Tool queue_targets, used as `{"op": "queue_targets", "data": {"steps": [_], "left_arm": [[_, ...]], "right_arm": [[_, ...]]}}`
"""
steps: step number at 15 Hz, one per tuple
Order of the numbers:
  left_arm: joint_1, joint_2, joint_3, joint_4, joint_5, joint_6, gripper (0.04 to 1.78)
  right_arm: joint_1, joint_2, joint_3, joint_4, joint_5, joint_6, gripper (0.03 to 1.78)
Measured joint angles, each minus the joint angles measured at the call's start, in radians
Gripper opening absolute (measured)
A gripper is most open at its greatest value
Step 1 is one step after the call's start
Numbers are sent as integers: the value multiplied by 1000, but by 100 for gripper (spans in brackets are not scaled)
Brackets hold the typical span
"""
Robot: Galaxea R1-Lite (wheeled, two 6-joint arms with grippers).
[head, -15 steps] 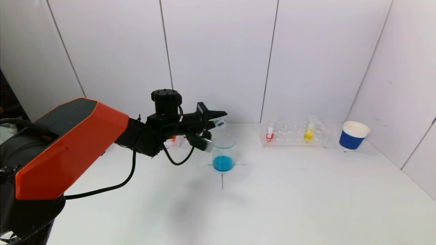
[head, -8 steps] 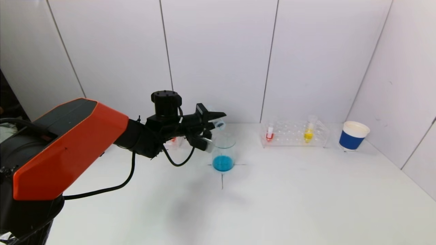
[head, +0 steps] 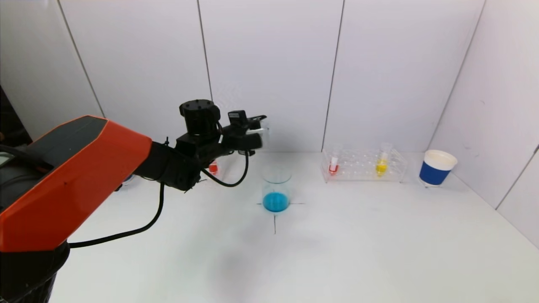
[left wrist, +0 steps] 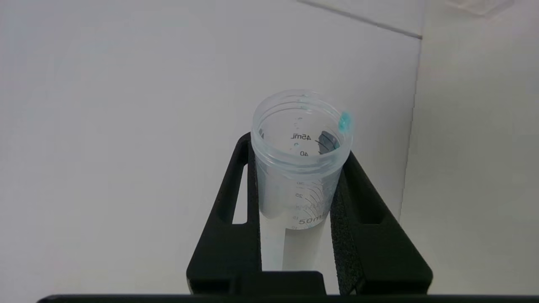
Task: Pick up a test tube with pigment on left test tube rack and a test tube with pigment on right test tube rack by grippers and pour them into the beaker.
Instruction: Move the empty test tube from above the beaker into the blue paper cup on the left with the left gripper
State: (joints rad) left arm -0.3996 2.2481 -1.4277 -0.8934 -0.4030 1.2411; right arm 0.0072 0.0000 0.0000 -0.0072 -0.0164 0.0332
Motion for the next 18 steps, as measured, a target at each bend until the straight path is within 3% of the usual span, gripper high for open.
{"op": "queue_targets", "data": {"steps": [11, 18], "left_arm": [[7, -97, -75, 30, 527, -641, 47], [167, -219, -65, 360, 693, -978, 47]], "right_arm": [[0, 0, 0, 0, 0, 0, 177], [0, 0, 0, 0, 0, 0, 177]]}}
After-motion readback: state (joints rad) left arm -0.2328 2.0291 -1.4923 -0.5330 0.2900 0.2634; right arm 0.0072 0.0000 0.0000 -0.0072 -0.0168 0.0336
